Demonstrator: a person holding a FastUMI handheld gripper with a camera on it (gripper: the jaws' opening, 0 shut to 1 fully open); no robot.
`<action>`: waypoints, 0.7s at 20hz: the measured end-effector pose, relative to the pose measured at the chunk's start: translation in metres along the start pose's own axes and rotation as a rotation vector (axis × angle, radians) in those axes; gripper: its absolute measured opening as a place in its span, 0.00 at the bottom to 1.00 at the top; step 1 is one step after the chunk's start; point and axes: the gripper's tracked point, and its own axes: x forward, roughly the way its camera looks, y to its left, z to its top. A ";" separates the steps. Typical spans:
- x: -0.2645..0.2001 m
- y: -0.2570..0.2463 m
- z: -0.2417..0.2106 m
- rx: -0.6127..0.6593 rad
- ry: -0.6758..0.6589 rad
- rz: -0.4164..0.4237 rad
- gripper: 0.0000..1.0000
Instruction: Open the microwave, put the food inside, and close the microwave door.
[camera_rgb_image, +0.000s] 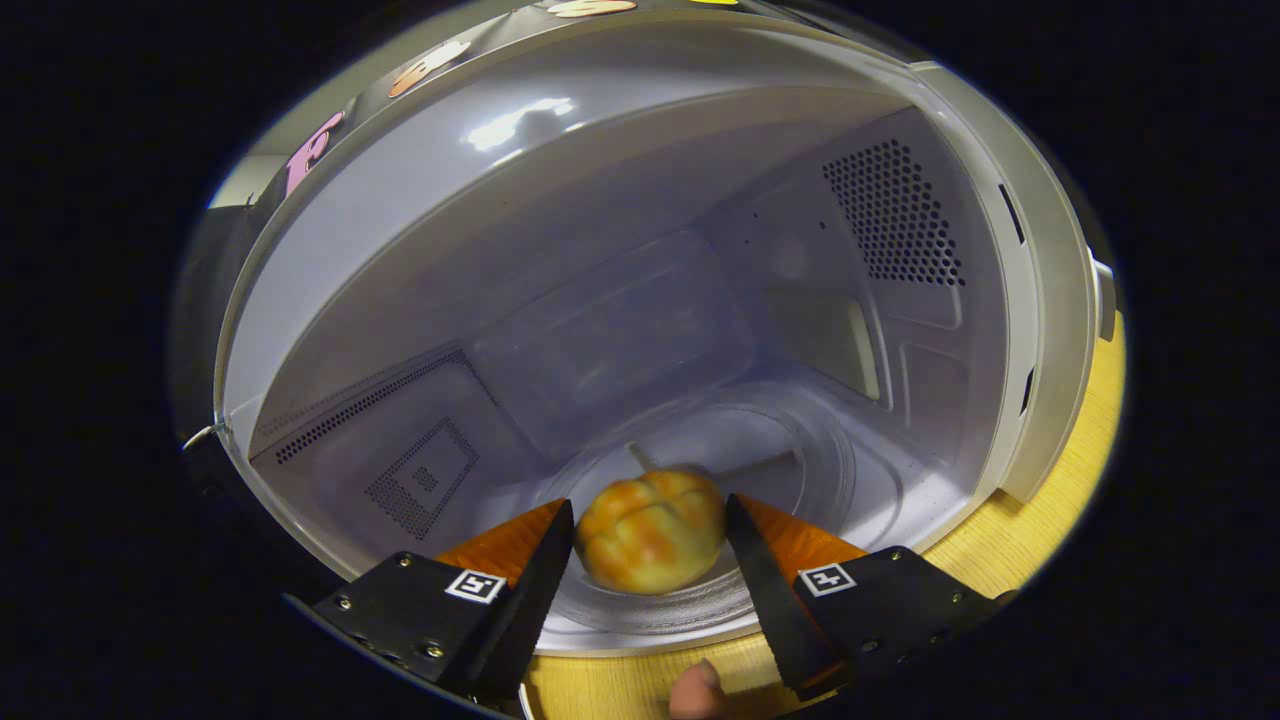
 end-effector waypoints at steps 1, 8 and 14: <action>-0.002 0.001 -0.002 0.002 0.012 0.008 0.93; -0.045 0.014 0.020 -0.056 -0.040 0.056 0.97; -0.143 0.052 0.022 -0.147 -0.012 0.277 0.97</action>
